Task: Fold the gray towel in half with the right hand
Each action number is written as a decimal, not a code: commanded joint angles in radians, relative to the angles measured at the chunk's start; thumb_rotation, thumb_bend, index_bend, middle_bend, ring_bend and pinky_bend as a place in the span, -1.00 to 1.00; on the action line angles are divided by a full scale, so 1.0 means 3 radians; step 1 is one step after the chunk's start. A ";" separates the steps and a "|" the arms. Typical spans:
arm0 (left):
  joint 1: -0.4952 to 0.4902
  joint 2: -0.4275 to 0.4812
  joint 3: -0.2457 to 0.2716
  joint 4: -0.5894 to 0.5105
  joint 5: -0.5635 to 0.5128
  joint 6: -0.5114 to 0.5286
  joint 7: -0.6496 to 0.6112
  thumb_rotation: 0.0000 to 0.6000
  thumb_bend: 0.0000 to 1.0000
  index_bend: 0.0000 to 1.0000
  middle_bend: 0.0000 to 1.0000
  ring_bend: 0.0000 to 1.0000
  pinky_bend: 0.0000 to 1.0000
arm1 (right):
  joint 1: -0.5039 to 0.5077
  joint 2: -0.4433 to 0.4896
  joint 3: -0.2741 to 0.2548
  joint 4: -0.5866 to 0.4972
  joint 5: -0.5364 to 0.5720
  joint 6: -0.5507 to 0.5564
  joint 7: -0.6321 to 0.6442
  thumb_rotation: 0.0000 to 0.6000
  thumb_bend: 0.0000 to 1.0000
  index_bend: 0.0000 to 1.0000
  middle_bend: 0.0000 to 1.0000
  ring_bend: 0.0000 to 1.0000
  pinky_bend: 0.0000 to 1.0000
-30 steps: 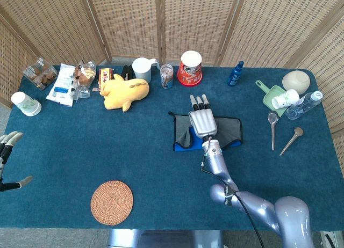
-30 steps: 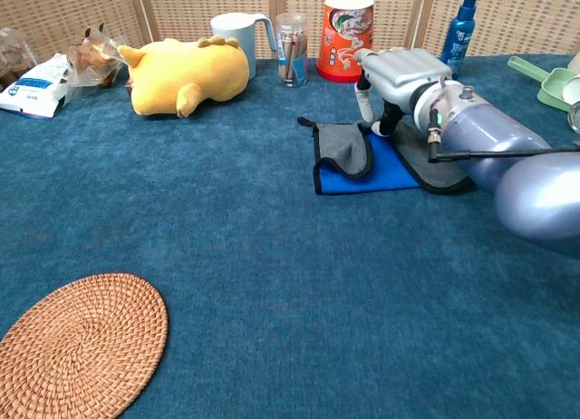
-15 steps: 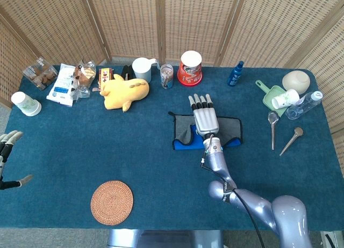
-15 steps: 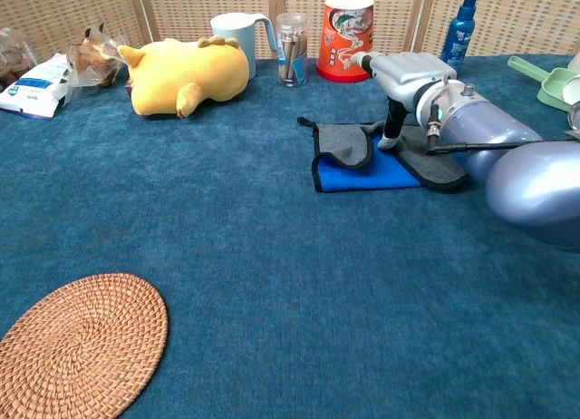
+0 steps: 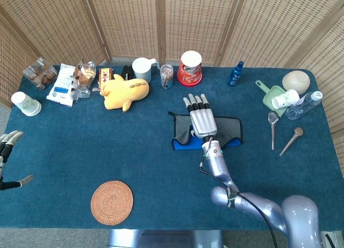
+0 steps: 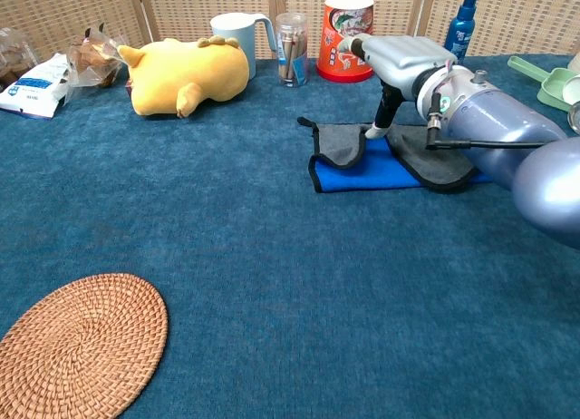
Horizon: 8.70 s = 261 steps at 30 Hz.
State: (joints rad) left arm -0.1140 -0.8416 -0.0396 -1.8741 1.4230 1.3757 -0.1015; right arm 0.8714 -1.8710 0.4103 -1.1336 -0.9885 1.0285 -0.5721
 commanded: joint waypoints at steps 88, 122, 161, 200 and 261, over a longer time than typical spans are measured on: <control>-0.0051 -0.0034 0.0021 -0.0032 -0.0040 -0.0086 0.0099 1.00 -0.77 -1.00 -1.00 -1.00 -1.00 | -0.0715 0.0080 -0.0700 0.0954 -0.1269 0.0446 0.1150 1.00 -0.08 0.23 -0.85 -1.00 -0.45; -0.0051 -0.0030 0.0029 -0.0030 -0.0034 -0.0095 0.0085 1.00 -0.77 -1.00 -1.00 -1.00 -1.00 | -0.0466 0.0017 -0.0262 0.1350 -0.0828 0.0346 0.1010 1.00 -0.95 -1.00 -0.95 -0.99 -0.33; -0.0057 -0.0022 0.0035 -0.0022 -0.0015 -0.0107 0.0050 1.00 -0.77 -1.00 -1.00 -1.00 -1.00 | -0.0609 0.0284 -0.0678 -0.0223 -0.0963 0.0173 0.1004 1.00 -0.87 -0.48 -0.91 -0.93 -0.32; -0.0059 -0.0004 0.0033 0.0000 -0.0007 -0.0110 -0.0022 1.00 -0.77 -1.00 -1.00 -1.00 -1.00 | -0.0509 -0.0165 -0.0406 0.0037 -0.0716 0.0243 0.0996 1.00 -0.70 -0.28 -0.85 -0.92 -0.32; -0.0070 0.0036 0.0032 0.0025 0.0007 -0.0136 -0.0150 1.00 -0.77 -1.00 -1.00 -1.00 -1.00 | -0.0436 -0.0431 -0.0306 0.0204 -0.0674 0.0234 0.1035 1.00 -0.55 -0.25 -0.86 -0.98 -0.38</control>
State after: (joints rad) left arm -0.1351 -0.8308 -0.0301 -1.8666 1.4250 1.3349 -0.1466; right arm 0.7400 -1.9994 0.3190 -1.0736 -1.1905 1.0987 -0.2611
